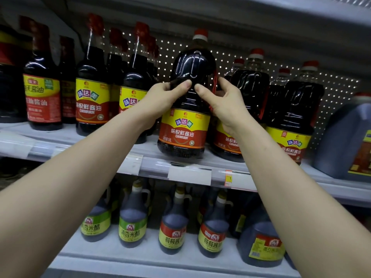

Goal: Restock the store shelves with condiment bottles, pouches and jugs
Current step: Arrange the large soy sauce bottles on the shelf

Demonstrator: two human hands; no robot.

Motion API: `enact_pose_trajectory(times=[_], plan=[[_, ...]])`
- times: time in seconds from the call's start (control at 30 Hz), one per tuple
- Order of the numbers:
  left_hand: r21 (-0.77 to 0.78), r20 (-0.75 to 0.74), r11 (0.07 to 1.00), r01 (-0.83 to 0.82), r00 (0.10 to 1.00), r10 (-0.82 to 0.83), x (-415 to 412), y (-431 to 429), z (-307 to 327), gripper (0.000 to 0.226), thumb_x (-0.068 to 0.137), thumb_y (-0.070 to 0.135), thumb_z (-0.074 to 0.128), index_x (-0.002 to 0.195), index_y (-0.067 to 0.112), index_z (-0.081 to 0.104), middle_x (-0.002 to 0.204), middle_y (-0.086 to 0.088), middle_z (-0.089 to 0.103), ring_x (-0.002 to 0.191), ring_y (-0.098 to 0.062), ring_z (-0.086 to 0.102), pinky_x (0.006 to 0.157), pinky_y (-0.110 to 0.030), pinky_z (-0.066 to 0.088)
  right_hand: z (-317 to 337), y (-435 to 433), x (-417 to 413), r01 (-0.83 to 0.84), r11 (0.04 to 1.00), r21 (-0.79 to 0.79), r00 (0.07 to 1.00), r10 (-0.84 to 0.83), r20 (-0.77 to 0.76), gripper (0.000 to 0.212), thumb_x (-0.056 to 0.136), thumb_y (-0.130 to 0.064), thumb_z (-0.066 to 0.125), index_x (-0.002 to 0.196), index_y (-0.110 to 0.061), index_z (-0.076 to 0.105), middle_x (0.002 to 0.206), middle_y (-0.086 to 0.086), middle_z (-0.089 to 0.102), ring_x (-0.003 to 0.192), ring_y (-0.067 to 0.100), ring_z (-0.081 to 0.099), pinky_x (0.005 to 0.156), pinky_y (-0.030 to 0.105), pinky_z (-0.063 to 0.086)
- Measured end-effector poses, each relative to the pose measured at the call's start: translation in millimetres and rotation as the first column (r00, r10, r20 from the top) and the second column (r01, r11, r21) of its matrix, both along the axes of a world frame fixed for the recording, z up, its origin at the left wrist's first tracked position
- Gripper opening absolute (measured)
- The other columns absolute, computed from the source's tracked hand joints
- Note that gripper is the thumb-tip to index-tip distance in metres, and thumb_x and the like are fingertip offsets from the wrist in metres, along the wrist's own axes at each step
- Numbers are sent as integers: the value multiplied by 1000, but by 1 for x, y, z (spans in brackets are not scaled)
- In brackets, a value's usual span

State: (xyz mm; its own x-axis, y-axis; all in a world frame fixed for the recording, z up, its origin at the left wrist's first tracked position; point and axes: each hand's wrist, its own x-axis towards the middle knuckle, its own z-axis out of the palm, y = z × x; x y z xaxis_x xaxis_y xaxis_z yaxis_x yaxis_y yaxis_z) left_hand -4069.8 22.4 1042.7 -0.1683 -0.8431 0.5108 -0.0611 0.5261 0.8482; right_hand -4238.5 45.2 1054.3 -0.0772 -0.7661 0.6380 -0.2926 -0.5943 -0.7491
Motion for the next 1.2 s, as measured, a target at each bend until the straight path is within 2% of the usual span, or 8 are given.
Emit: enact_pose_trajectory(times=[0.1,0.17,0.23,0.3,0.47,0.63,0.97,1.2], plan=[[-122,101,991,-57,992,70,6,9,-17,48,93,49,62,134,25,55,112,18,67,102,-3,66,78,-20,53,-16,11,2,113,993,-28,987,-115,-109,54,91,-37,73,140,-26,54,125,-5,68,117,13,63,102,43,53],[-172,193,981,-88,974,121,13,14,-36,75,88,52,67,150,27,35,124,27,56,107,4,58,85,-23,51,-33,22,1,173,985,-3,961,-169,-218,73,89,-44,73,152,-30,39,143,-2,57,131,17,54,108,46,48],[-163,240,984,-69,965,107,19,15,-56,99,83,49,73,158,27,13,143,15,49,122,-7,55,102,-39,50,-52,32,1,226,974,5,918,-212,-336,89,87,-47,73,159,-32,23,152,-1,47,138,18,46,111,46,44],[-172,279,982,-72,953,119,21,15,-68,105,82,43,76,158,30,4,148,7,47,126,-13,55,105,-46,48,-67,39,3,230,973,13,904,-209,-373,93,88,-47,73,160,-35,16,155,-5,43,139,16,45,112,45,44],[-187,270,976,-108,950,157,19,14,-65,113,72,51,73,158,25,5,147,2,49,126,-16,55,104,-47,48,-67,34,2,210,976,48,914,-179,-364,91,89,-45,73,159,-39,14,155,-3,42,139,18,44,110,45,46],[-190,275,972,-141,942,191,16,4,-64,105,81,37,76,159,21,7,149,-2,47,129,-21,53,105,-48,47,-65,20,1,198,979,57,917,-164,-364,89,88,-42,74,158,-37,19,153,-1,44,138,21,44,109,48,46],[-240,283,956,-167,930,233,15,0,-63,102,79,35,78,158,23,13,140,4,53,120,-16,58,100,-45,52,-65,10,-4,185,982,26,918,-163,-361,82,85,-38,79,149,-37,28,140,-1,54,120,22,60,98,45,55],[-301,286,939,-168,923,257,13,-1,-66,102,78,35,80,157,24,16,131,15,52,115,-6,56,97,-34,52,-68,6,-8,180,983,-30,917,-178,-355,76,81,-36,82,139,-38,33,125,-9,59,112,16,63,93,43,58]])
